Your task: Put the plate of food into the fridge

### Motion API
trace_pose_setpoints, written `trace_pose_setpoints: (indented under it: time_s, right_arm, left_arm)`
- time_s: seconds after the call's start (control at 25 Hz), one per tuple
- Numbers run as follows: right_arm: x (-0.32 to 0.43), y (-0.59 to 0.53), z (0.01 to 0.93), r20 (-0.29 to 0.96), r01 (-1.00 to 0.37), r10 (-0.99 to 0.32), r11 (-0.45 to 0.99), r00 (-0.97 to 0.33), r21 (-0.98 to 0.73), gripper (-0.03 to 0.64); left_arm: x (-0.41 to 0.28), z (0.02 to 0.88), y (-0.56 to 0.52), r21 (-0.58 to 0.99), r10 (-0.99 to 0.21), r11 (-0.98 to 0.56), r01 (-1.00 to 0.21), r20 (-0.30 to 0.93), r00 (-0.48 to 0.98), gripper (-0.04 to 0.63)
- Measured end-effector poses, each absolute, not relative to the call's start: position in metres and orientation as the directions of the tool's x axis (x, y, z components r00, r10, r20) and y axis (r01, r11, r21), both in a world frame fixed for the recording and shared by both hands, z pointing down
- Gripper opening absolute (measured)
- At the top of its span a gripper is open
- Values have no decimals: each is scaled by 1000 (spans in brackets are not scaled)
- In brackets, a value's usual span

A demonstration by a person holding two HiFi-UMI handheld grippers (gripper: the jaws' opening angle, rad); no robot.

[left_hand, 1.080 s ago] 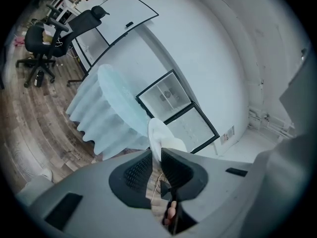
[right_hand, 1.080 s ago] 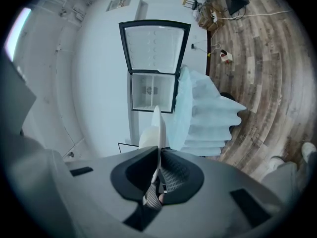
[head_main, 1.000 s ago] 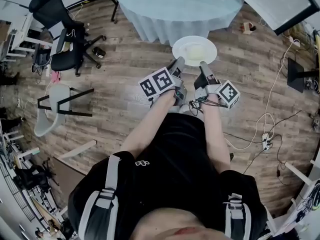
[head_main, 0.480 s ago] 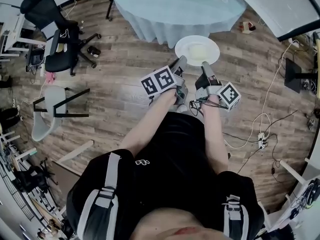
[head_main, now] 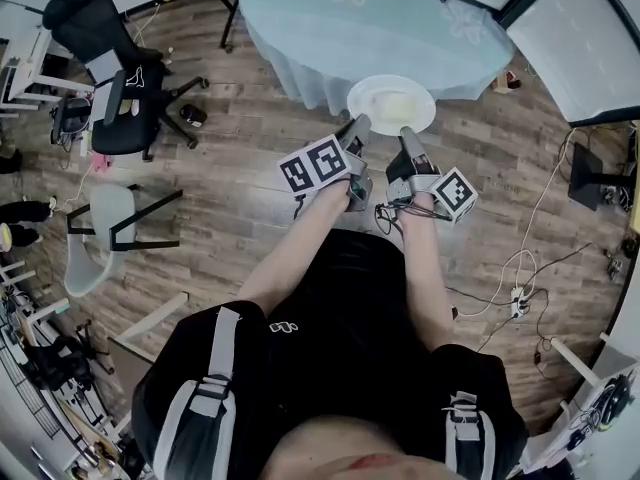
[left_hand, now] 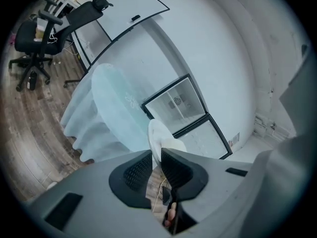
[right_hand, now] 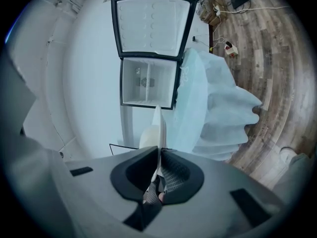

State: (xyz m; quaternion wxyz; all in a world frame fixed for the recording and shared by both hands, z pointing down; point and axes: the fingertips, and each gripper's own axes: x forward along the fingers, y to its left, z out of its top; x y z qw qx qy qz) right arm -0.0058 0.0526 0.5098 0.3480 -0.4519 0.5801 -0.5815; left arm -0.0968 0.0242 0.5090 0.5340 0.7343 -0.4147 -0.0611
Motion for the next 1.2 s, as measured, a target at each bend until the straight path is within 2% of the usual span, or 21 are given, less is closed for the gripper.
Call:
trace_pose_setpoints:
  time_s: [0.24, 0.4, 0.8, 1.0, 1.2]
  right_arm:
    - [-21, 18, 503, 115, -141, -931, -70, -346, -988, 26]
    - [-28, 15, 505, 137, -152, -927, -88, -350, -984, 26]
    - [21, -1, 525, 191, -154, -927, -148, -323, -977, 26]
    - [54, -19, 525, 180, -137, -928, -143, -325, -980, 26]
    - [113, -38, 507, 150, -150, -941, -108, -304, -983, 26]
  left_arm:
    - [-110, 501, -13, 836, -678, -118, -536, 327, 659, 54]
    - [-116, 510, -16, 856, -671, -83, -511, 332, 664, 55]
    - [-67, 531, -34, 859, -628, -57, -509, 366, 687, 55]
    - [-35, 529, -51, 850, -628, -52, -524, 380, 679, 57]
    - [24, 510, -71, 860, -628, -85, -503, 346, 697, 55]
